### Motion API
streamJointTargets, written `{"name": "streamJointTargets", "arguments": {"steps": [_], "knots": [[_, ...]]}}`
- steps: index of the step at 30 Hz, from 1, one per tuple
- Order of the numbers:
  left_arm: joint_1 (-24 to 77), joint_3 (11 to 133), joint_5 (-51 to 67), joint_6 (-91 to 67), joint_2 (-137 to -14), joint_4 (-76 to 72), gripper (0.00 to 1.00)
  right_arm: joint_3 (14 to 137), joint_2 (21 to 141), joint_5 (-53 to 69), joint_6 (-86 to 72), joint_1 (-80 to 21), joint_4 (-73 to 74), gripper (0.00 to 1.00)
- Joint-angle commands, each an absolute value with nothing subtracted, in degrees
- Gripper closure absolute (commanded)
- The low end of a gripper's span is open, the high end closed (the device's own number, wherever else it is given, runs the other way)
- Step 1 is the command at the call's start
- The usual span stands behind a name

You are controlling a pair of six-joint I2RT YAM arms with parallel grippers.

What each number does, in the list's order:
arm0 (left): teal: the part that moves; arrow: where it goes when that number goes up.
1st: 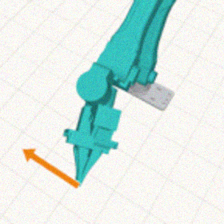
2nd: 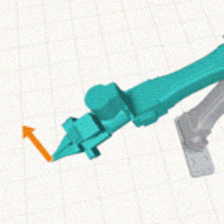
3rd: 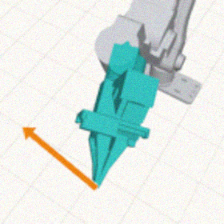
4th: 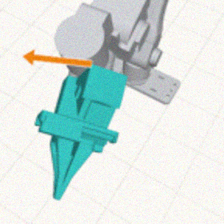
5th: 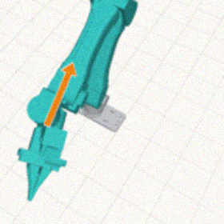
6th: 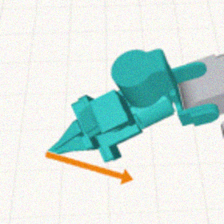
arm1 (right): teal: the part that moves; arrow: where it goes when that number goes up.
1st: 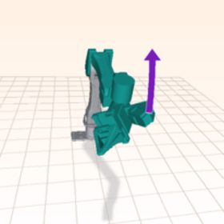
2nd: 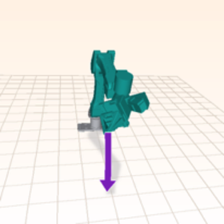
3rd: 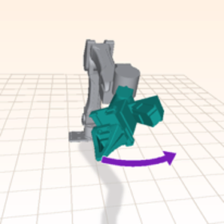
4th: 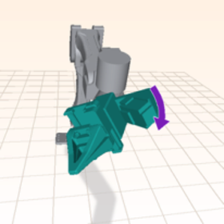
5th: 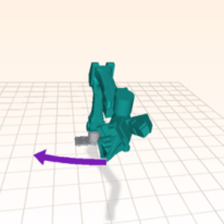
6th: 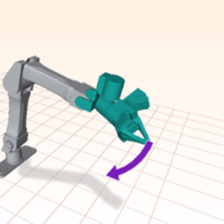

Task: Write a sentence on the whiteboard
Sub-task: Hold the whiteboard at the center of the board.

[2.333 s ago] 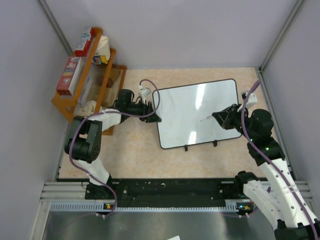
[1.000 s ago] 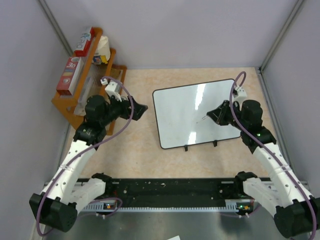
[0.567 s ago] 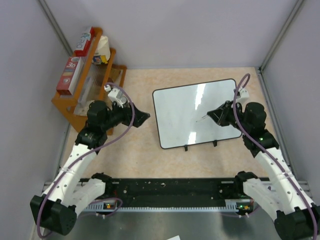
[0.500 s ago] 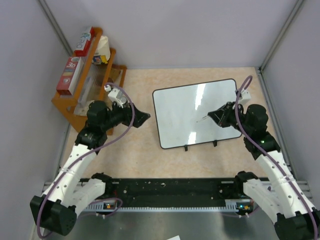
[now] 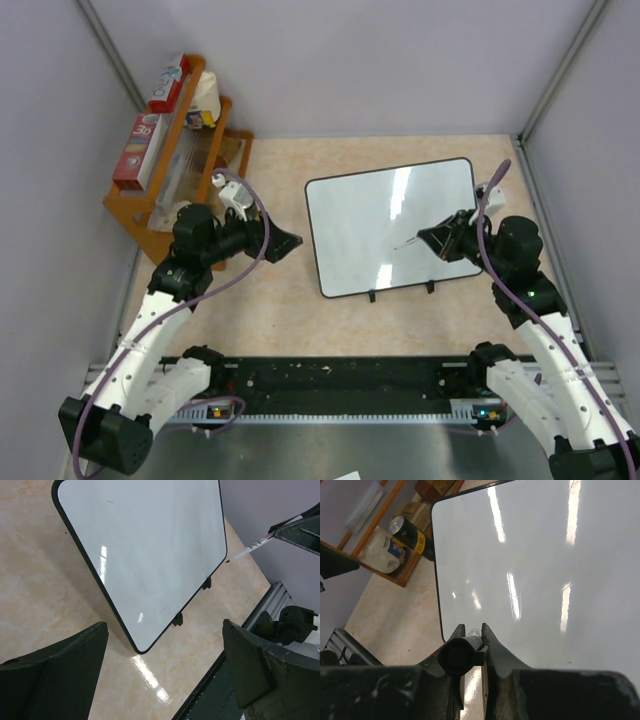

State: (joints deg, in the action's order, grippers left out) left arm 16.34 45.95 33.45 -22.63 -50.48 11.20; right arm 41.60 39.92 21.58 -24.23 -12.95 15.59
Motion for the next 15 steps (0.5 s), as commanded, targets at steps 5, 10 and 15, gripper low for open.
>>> {"name": "streamJointTargets", "arguments": {"steps": [5, 10, 15], "knots": [[16.61, 47.9, 36.04, -23.29, -48.34, 11.78, 0.01, 44.82, 40.25, 23.9, -24.7, -12.74, 16.35, 1.0], [16.61, 47.99, 34.9, -22.76, -48.87, 11.87, 0.01, 45.17, 41.57, 23.91, -24.7, -12.74, 16.26, 1.0], [16.61, 48.51, 32.7, -22.5, -51.41, 11.78, 0.01, 44.12, 44.2, 24.43, -24.61, -12.74, 13.36, 1.0]]}}
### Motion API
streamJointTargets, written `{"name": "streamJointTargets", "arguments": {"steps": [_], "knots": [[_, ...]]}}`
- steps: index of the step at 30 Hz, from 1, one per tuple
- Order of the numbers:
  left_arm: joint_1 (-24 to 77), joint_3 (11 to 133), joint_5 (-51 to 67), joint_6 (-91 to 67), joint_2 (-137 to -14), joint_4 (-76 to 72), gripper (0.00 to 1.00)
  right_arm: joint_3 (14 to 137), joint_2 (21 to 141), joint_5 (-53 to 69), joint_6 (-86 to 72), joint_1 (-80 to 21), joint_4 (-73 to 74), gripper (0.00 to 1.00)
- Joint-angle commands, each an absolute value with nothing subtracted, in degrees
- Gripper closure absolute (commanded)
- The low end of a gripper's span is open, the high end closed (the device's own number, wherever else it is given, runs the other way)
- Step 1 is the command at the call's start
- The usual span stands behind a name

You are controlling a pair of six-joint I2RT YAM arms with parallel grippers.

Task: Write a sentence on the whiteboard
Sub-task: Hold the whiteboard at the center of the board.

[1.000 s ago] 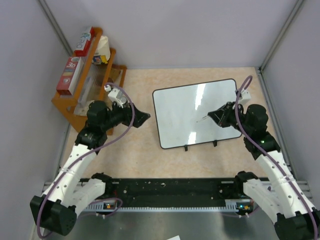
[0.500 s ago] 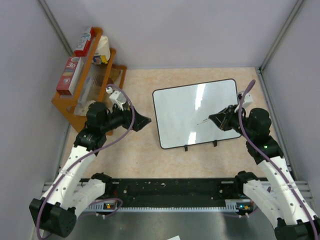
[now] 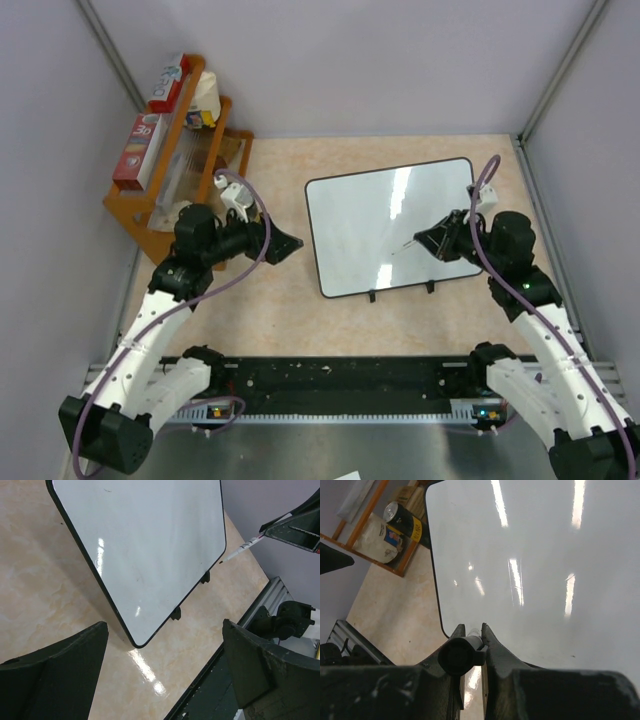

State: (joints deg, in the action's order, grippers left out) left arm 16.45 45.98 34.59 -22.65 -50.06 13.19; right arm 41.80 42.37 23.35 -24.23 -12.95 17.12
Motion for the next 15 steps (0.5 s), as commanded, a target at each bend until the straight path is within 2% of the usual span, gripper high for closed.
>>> {"name": "streamJointTargets", "arguments": {"steps": [1, 10, 15], "knots": [[16.61, 48.69, 32.61, -22.24, -51.85, 12.3, 0.01, 44.12, 44.56, 24.96, -24.78, -12.74, 13.01, 1.0], [16.61, 48.52, 31.64, -22.5, -54.49, 11.61, 0.02, 43.6, 49.13, 26.8, -25.84, -12.74, 7.48, 1.0], [16.61, 47.11, 33.05, -22.68, -55.81, 10.19, 0.02, 42.89, 47.73, 26.63, -26.37, -12.74, 7.47, 1.0]]}}
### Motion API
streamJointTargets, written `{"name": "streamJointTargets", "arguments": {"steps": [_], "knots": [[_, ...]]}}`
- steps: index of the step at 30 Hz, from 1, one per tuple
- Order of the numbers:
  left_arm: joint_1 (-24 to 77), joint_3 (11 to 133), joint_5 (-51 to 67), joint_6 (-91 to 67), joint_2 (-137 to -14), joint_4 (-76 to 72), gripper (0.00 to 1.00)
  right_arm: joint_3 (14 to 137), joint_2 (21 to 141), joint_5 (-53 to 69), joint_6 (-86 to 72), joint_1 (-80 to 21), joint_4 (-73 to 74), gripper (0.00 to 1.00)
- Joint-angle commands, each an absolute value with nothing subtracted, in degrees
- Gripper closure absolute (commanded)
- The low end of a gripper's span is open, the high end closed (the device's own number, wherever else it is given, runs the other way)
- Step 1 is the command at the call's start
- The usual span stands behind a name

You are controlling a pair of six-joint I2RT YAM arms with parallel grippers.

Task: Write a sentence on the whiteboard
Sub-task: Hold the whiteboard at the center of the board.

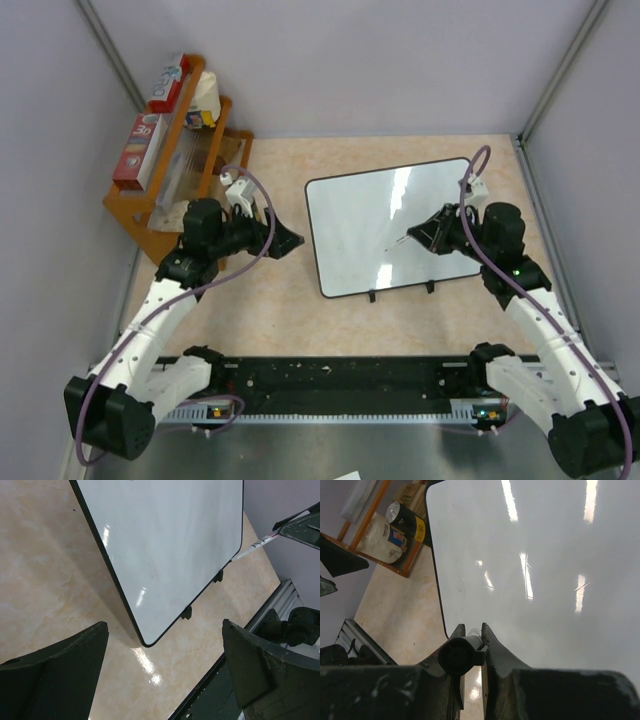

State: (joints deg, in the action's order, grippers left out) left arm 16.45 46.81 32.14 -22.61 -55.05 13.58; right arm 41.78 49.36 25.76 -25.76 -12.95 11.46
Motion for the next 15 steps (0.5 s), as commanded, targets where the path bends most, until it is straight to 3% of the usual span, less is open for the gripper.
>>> {"name": "streamJointTargets", "arguments": {"steps": [1, 15], "knots": [[16.61, 47.2, 33.13, -22.59, -56.33, 10.11, 0.02, 42.46, 47.29, 25.93, -26.45, -12.74, 7.64, 1.0], [16.61, 48.43, 34.54, -25.66, -60.03, 7.82, 0.03, 43.24, 44.57, 26.81, -25.31, -12.74, 10.72, 1.0]]}}
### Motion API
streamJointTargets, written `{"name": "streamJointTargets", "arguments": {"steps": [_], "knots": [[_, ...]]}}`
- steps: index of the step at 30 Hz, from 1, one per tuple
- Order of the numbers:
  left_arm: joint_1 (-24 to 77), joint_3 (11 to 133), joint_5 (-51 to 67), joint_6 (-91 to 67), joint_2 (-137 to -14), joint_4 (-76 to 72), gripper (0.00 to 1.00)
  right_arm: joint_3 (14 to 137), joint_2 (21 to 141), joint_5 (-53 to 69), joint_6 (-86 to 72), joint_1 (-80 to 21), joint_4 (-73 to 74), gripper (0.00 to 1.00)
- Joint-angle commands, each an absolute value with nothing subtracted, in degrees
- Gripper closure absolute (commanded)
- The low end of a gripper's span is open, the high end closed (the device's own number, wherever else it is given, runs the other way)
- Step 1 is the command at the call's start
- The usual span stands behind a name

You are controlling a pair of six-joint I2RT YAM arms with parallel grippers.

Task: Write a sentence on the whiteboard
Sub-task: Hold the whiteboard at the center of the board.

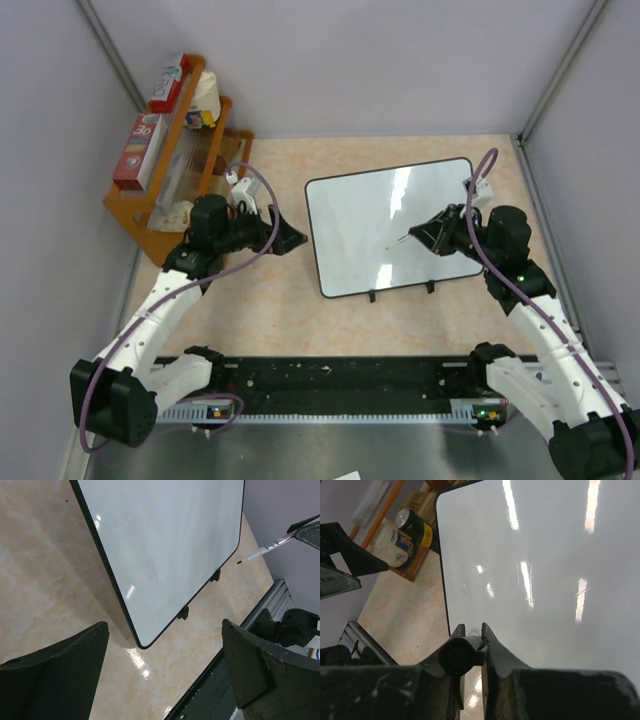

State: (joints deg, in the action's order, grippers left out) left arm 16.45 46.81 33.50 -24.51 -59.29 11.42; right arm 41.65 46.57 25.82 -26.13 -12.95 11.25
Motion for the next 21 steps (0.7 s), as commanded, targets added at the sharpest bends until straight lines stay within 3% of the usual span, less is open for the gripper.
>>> {"name": "streamJointTargets", "arguments": {"steps": [1, 21], "knots": [[16.61, 48.25, 34.8, -25.75, -60.38, 7.82, 0.03, 42.89, 44.47, 26.81, -25.4, -12.74, 10.64, 1.0], [16.61, 51.85, 33.22, -23.38, -62.75, 10.9, 0.02, 45.79, 47.63, 26.02, -24.7, -12.66, 9.93, 1.0]]}}
